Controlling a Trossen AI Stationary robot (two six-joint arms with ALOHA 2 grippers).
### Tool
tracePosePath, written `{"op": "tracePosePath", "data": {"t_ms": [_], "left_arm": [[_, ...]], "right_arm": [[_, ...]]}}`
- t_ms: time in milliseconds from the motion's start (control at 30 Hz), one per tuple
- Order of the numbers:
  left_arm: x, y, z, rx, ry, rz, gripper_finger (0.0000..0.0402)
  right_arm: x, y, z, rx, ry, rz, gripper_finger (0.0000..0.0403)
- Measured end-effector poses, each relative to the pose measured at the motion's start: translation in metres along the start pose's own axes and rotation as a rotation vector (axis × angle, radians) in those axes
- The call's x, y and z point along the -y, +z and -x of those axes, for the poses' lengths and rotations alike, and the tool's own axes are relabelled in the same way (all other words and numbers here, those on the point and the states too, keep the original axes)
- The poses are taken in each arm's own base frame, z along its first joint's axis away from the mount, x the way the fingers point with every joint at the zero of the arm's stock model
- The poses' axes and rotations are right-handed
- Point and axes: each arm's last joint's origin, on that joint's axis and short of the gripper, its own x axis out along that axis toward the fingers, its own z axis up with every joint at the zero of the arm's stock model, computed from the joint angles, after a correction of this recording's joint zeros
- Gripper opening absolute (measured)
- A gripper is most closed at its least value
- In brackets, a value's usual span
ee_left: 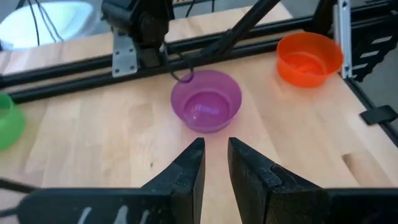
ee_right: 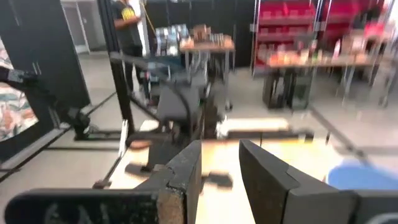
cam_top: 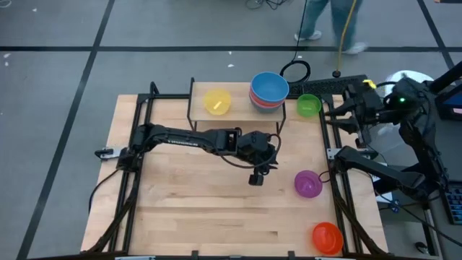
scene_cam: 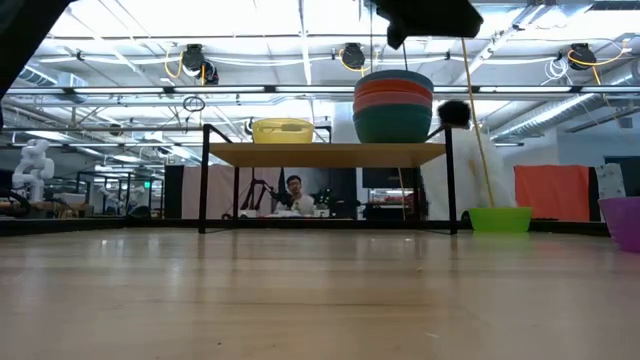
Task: Place and stack bowls onto a shelf
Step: Stack the transparent violet bowl on top of the transparent yellow bowl on the shelf
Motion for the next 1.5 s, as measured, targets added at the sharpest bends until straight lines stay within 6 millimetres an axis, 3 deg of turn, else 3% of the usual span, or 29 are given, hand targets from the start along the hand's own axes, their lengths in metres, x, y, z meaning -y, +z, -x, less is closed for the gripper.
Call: {"op": "tracePosePath", "data": {"t_ms": [300,667,1167,1300,1500], "left_arm": [[-0.006,-0.001,0.002,-0.002,0.01,0.095,0.0076],[-0.006,-0.001,0.002,-0.005,0.01,0.178,0.0076],[-0.005,-0.003,0.003,-0.033,0.009,0.272,0.0076],[-0.005,-0.006,0.003,-0.064,0.009,0.294,0.0076],[-0.004,-0.008,0.003,-0.079,0.008,0.296,0.0076]], "right_arm": [[-0.001,-0.03,0.004,-0.251,-0.136,-0.176,0.01],[-0.009,-0.063,0.009,-0.507,-0.138,-0.443,0.01],[0.011,-0.145,-0.011,-0.759,-0.108,-0.917,0.01],[0.012,-0.16,-0.015,-0.775,-0.044,-0.959,0.01],[0.016,-0.165,-0.023,-0.776,-0.023,-0.891,0.01]]}}
